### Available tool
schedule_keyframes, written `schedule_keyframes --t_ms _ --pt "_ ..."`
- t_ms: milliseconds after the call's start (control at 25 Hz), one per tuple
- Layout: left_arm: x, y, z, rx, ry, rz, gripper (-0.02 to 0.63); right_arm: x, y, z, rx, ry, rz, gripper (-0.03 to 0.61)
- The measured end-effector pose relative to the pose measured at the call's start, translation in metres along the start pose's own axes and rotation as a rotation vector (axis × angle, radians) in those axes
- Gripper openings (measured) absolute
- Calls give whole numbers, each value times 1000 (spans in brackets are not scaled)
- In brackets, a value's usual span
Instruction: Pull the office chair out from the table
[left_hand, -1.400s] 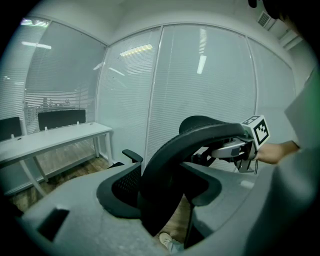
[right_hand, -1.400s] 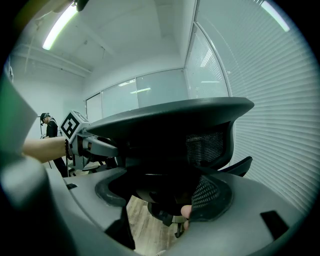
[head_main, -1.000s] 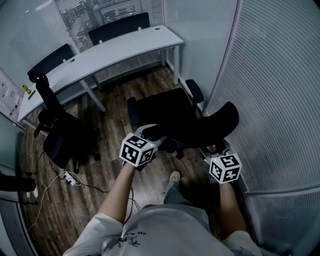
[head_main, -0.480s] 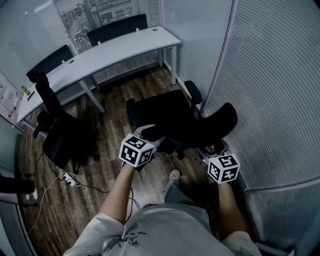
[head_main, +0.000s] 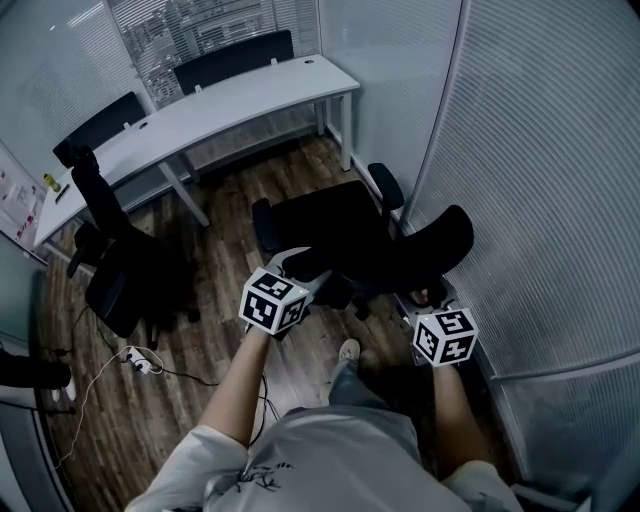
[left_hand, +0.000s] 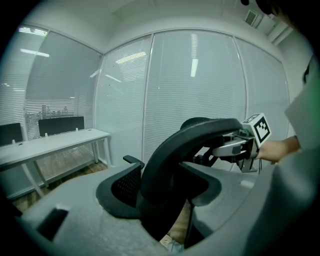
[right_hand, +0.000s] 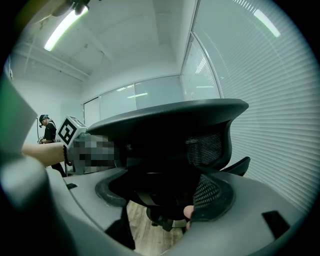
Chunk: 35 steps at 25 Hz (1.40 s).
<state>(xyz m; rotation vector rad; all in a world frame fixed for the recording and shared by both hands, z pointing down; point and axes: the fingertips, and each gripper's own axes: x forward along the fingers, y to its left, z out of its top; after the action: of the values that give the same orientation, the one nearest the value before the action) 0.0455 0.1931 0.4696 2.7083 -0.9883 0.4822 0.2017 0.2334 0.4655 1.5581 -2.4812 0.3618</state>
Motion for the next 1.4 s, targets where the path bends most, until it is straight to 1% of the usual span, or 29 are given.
schedule_keyframes --t_ms 200,320,480,640,800,1040,1200,1280,1320,1400 --pt "1 3 3 10 8 12 241 1 3 3 1 -4 5 285" --pt "4 3 3 25 12 12 265 2 3 3 6 -9 8 285" --pt "12 0 -2 13 16 15 299 4 1 -3 24 -9 2 293" --pt "9 1 0 13 5 25 311 2 -1 -4 30 -19 -18 311" --pt "2 2 -2 13 2 31 313 -5 -1 -1 31 -24 -14 311" --pt "-21 4 -10 12 9 53 313 -19 6 -3 3 -10 -16 311" --pt "-40 -1 -20 -14 14 60 311 -30 11 -5 4 -3 -16 310" --pt "-48 -8 -29 -30 24 51 310 -36 15 -7 -2 1 -23 310" --pt "-51 -12 -31 -33 28 47 307 -39 16 -7 -1 2 -21 308" --pt "-57 -22 -34 -37 23 47 274 -43 21 -7 8 5 -5 308"
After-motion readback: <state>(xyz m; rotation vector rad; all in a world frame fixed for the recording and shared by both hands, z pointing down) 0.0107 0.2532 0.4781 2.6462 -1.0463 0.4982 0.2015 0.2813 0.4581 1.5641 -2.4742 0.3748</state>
